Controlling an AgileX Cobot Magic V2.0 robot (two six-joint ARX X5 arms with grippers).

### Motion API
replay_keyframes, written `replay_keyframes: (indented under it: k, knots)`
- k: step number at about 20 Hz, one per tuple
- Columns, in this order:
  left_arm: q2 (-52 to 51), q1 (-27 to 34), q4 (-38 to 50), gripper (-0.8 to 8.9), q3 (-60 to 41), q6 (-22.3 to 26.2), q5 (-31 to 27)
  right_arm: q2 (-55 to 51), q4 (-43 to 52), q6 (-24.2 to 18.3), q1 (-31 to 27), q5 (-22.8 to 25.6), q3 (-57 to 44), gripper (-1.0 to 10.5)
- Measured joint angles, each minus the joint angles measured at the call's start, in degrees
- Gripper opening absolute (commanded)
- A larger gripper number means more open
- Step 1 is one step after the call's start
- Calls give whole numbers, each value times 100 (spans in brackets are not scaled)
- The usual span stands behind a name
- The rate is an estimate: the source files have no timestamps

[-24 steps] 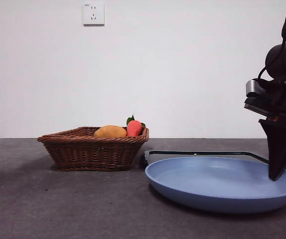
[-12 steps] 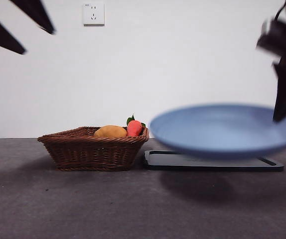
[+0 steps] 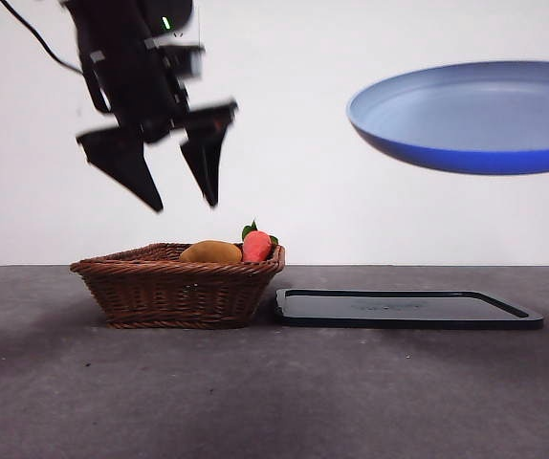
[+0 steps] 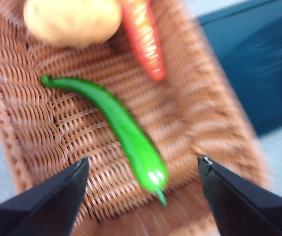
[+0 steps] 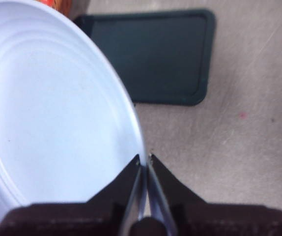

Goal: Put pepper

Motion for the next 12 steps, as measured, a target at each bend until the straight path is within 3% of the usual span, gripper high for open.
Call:
replay_keyframes:
  k: [12]
  knots:
    - [1196,-15,260,357,240,-367,-223,-39,-35,0,-11,-31,0,6]
